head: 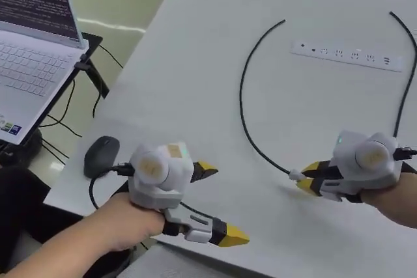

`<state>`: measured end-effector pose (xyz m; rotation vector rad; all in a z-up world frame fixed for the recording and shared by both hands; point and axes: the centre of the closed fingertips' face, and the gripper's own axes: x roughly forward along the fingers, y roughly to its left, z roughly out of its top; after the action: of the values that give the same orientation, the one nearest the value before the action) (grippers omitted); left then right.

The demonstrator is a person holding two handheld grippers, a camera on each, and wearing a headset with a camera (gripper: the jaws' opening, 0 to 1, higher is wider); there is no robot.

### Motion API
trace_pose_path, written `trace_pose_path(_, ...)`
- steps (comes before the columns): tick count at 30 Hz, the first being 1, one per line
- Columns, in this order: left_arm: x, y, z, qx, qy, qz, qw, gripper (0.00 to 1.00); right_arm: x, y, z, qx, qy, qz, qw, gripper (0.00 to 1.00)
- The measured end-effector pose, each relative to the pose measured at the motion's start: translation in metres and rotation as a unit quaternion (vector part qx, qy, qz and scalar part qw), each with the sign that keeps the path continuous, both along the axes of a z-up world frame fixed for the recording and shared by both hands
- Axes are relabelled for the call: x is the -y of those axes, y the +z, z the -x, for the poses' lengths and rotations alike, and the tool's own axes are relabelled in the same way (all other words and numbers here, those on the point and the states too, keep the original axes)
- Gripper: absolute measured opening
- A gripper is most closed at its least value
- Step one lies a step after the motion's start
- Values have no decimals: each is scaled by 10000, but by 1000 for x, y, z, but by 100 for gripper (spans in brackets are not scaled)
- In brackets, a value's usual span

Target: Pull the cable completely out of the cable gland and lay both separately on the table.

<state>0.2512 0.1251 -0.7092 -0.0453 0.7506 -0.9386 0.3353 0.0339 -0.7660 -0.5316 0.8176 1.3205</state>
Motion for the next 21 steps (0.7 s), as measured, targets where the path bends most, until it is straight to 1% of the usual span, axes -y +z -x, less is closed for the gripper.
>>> trace_pose_path(1, 2, 1, -1, -17, -21, 22, 10000, 84, 0, 4, 3, -3, -7, -18, 10000, 7)
trace_pose_path(3, 8, 7, -3, 78, -57, 79, 9999, 85, 2, 10, 7, 29, 10, -42, 10000, 7)
trace_pose_path(5, 13, 11, -5, 99, -104, 115, 9998, 85, 2, 15, 12, -9, 10, -87, 10000, 7)
trace_pose_path(8, 19, 15, -5, 160, -223, 62, 9996, 86, 3, 20, 20, -53, 18, -125, 9999, 7)
trace_pose_path(10, 24, 19, -5, 228, -273, 77, 9993, 86, 4, 23, 27, -48, 70, -121, 9999, 7)
trace_pose_path(13, 29, 24, -5, 270, -308, 109, 9991, 86, 4, 29, 36, -67, 113, -147, 9998, 7)
trace_pose_path(16, 33, 26, -6, 266, -305, 196, 9990, 85, 2, 37, 45, -88, 132, -204, 9997, 7)
trace_pose_path(19, 37, 28, -6, 260, -344, 206, 9989, 83, 2, 42, 51, -98, 151, -233, 9996, 7)
trace_pose_path(21, 41, 29, -5, 287, -400, 195, 9986, 83, 2, 45, 54, -110, 154, -244, 9995, 7)
